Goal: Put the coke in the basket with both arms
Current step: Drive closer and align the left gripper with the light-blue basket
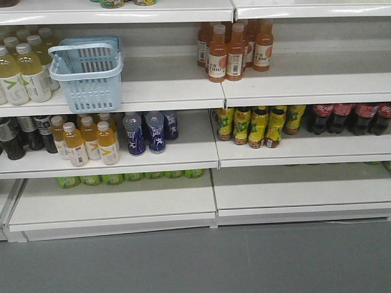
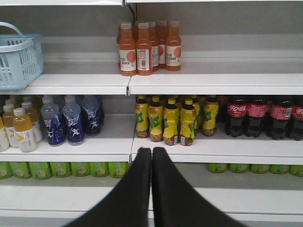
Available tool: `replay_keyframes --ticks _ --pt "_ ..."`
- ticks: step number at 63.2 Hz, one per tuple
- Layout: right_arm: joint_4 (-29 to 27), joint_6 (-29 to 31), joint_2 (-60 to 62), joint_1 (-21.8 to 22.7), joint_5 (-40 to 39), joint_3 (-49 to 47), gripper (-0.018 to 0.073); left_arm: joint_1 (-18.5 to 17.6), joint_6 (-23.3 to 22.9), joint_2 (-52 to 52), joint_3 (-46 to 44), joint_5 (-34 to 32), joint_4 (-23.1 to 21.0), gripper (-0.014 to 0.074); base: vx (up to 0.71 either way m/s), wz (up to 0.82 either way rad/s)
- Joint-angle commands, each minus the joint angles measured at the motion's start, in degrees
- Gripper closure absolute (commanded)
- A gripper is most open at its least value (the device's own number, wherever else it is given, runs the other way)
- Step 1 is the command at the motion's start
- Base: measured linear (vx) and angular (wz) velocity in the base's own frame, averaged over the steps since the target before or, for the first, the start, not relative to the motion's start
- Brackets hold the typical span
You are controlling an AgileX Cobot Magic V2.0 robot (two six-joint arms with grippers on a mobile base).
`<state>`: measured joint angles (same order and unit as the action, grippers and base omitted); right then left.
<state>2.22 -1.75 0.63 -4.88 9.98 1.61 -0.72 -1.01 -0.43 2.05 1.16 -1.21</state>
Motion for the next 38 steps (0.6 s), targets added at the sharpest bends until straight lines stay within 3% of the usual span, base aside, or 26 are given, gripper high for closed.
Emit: replay_keyframes --ticks 1,38 --pt "0.2 0.4 0.7 0.1 -4.3 0.4 0.0569 -0.4 -0.1 -1.1 -1.9 -4.1 -0.2 0.0603 0.08 0.03" --pt "0.2 0.4 0.7 0.1 -4.3 0.4 0.0569 -0.4 -0.1 -1.1 -1.9 -4.1 -0.2 0.0603 0.1 0.04"
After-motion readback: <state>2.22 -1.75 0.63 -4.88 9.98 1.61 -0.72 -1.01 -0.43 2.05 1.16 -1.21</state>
